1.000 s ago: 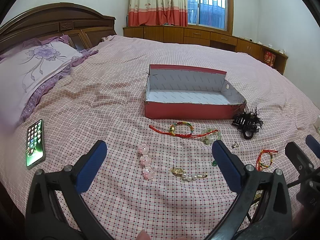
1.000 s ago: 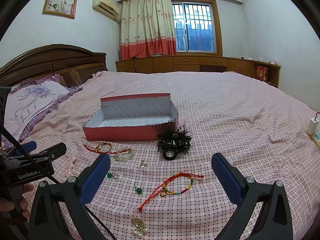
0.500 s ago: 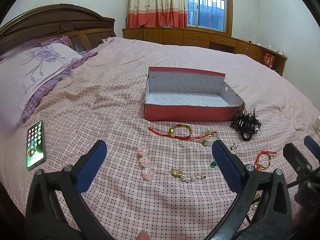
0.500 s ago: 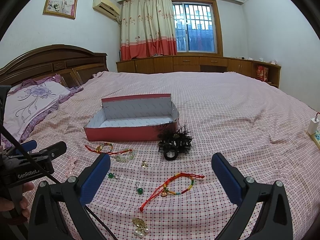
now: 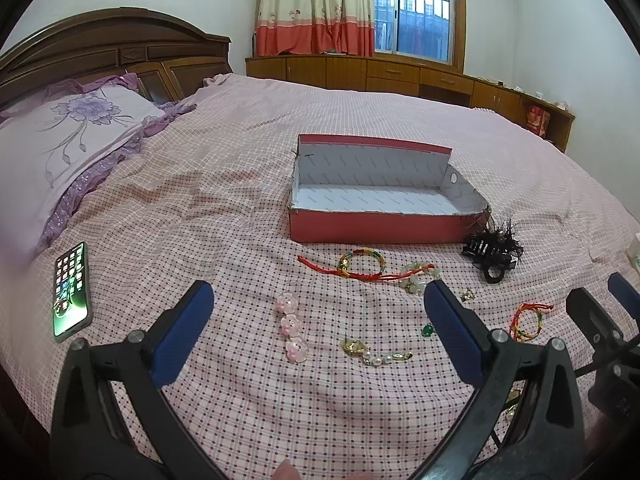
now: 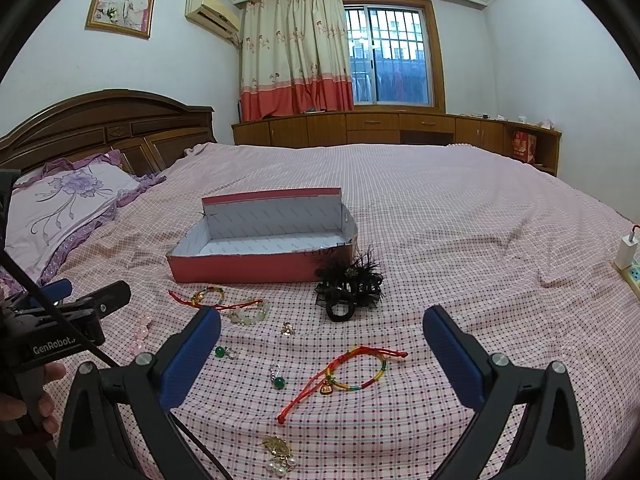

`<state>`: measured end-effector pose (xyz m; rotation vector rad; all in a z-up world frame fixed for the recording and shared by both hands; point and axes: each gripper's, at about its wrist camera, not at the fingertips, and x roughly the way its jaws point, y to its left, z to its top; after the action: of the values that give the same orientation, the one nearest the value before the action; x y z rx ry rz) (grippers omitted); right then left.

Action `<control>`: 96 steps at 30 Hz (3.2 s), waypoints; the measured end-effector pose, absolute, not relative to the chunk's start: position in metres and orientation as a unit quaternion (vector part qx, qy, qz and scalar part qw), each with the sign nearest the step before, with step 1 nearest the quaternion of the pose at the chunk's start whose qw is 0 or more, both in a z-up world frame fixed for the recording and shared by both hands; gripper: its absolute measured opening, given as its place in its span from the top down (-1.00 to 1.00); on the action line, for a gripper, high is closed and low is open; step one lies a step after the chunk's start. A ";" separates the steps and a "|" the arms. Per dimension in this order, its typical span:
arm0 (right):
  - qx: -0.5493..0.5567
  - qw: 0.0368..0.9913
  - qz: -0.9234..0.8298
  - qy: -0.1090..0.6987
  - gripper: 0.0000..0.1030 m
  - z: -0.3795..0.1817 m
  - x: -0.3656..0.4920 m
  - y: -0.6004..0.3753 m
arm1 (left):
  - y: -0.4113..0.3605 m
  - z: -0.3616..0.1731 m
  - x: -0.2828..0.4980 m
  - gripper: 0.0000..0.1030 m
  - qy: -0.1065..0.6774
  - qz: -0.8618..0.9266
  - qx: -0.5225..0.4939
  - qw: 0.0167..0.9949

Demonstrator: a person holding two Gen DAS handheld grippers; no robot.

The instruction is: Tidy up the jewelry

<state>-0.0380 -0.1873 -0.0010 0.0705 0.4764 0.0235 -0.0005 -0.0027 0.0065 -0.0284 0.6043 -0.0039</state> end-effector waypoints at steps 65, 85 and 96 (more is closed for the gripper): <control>0.039 0.902 0.008 0.430 -0.41 -0.095 0.129 -0.222 | -0.019 -0.073 0.125 0.52 0.455 -0.039 -0.027 0.889; 0.073 0.925 0.031 0.372 0.31 -0.055 0.073 -0.253 | 0.012 -0.022 0.068 0.79 0.400 -0.072 -0.065 0.911; 0.079 0.933 0.058 0.345 0.30 -0.017 0.052 -0.244 | 0.008 0.020 0.074 0.79 0.353 -0.095 -0.047 0.930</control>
<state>0.0518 -0.2439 -0.0174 0.1609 0.7059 0.1181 0.0742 0.0076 0.0198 -0.0965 0.7227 -0.1954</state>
